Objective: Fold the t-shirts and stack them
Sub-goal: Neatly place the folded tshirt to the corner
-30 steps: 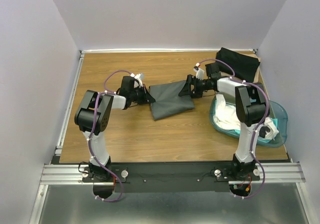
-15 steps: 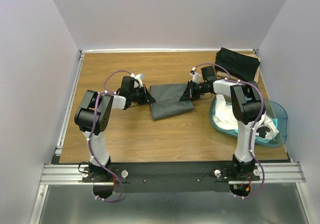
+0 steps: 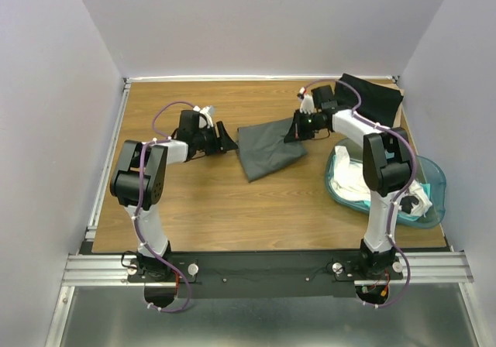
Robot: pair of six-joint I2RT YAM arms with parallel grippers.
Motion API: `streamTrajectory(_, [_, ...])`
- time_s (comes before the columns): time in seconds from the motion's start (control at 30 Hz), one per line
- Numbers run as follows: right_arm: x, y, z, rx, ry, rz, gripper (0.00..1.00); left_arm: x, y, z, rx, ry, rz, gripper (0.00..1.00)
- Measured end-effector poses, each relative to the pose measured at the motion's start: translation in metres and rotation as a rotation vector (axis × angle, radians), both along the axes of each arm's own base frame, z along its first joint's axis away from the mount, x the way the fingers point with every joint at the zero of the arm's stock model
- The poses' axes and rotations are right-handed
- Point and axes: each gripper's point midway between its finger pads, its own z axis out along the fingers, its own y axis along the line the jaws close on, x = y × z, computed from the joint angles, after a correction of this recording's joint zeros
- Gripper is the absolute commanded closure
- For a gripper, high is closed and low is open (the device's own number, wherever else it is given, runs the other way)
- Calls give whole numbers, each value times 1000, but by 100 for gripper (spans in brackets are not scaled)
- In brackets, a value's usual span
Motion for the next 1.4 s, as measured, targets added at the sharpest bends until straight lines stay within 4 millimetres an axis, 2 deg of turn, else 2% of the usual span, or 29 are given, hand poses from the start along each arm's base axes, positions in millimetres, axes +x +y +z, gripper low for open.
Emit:
streamTrajectory(0.13, [33, -12, 32, -103, -105, -30, 100, 3, 19, 0, 22, 8, 32, 31])
streamTrajectory(0.27, [65, -29, 68, -211, -231, -61, 100, 5, 30, -1, 34, 5, 49, 32])
streamTrajectory(0.43, [94, -57, 88, -325, -300, -101, 100, -1, 33, -2, 44, 4, 47, 32])
streamTrajectory(0.57, [124, -84, 99, -397, -348, -141, 100, -6, 34, -2, 48, 3, 44, 32])
streamTrajectory(0.77, [158, -119, 118, -464, -409, -194, 100, -10, 36, -3, 59, 5, 42, 32])
streamTrajectory(0.93, [175, -144, 138, -485, -459, -238, 100, -15, 37, -4, 64, 8, 42, 32])
streamTrajectory(1.07, [187, -160, 166, -490, -526, -275, 99, -19, 38, -4, 64, 8, 42, 32])
streamTrajectory(1.3, [196, -183, 209, -478, -613, -344, 99, -19, 38, -4, 64, 5, 43, 32])
streamTrajectory(1.4, [197, -190, 211, -474, -611, -365, 100, -19, 38, -4, 64, 4, 43, 32])
